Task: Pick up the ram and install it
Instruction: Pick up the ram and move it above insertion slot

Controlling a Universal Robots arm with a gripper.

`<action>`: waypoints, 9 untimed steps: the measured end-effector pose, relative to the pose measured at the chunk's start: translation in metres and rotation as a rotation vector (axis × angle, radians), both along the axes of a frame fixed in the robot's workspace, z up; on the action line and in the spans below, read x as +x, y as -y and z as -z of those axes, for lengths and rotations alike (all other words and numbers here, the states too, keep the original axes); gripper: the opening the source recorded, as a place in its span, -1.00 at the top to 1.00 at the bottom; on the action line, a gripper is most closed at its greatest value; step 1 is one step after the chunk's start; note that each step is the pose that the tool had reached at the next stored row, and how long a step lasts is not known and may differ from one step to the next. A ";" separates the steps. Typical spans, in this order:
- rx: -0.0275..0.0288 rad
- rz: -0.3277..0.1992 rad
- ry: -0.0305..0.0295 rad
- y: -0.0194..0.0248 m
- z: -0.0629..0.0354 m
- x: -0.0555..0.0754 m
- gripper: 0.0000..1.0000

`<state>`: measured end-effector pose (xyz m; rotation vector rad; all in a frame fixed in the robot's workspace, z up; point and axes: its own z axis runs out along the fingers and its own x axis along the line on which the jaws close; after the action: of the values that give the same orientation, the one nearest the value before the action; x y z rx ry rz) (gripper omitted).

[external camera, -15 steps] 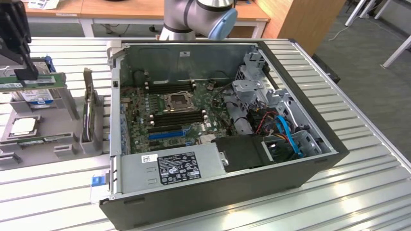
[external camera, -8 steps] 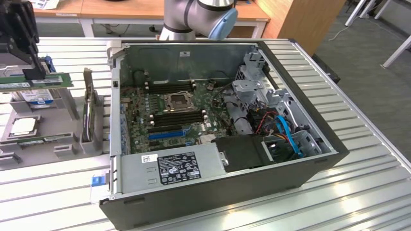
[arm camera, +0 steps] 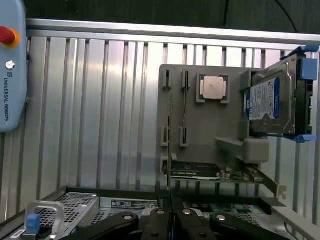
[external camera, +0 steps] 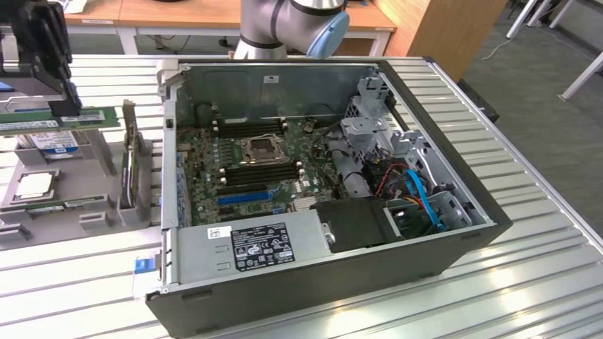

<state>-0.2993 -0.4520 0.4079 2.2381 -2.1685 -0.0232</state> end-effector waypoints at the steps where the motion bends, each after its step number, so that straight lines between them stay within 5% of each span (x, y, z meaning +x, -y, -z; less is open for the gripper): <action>1: 0.0000 0.000 0.0001 0.0000 0.0000 0.002 0.76; 9: 0.0000 0.000 0.0000 0.0000 0.0000 0.017 0.76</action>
<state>-0.2824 -0.4520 0.4078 2.2385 -2.1681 -0.0232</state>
